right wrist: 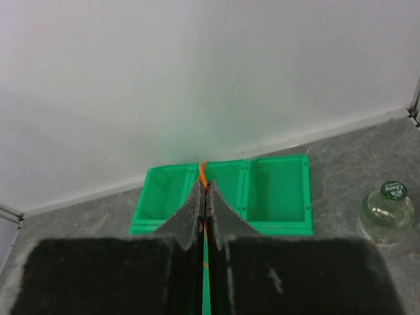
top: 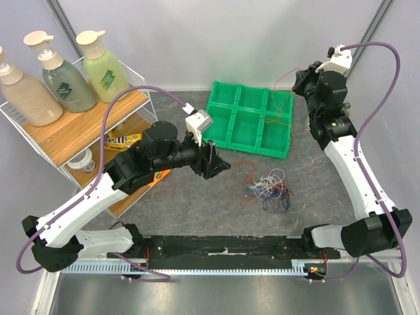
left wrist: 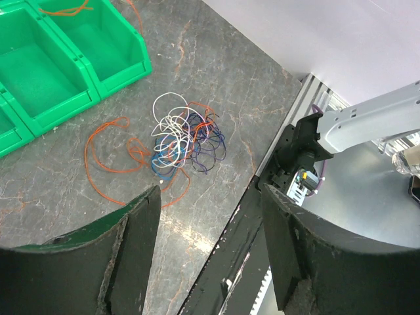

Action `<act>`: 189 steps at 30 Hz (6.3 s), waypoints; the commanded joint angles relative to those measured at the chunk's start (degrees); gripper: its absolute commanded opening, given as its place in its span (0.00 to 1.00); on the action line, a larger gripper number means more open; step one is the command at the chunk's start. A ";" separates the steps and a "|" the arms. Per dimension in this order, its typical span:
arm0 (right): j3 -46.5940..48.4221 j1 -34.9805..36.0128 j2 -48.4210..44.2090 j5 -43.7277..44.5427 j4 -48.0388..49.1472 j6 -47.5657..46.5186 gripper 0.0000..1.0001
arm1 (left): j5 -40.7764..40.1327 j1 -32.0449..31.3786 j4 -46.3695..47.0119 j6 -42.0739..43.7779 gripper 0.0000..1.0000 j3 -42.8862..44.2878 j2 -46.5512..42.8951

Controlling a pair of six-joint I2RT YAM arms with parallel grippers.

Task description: Untangle the cables

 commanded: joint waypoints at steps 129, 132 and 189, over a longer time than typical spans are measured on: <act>-37.12 -0.04 -6.51 -12.57 -37.36 3.06 0.49 | 6.68 -0.33 -0.40 1.49 0.02 18.61 24.70; -37.64 0.05 -5.46 -12.13 -37.02 2.88 0.41 | 5.70 -0.25 -1.38 3.87 0.02 26.32 22.32; -8.27 1.80 -15.48 -59.99 -13.24 -1.36 0.81 | 27.84 10.13 -12.37 -11.68 0.02 37.26 26.19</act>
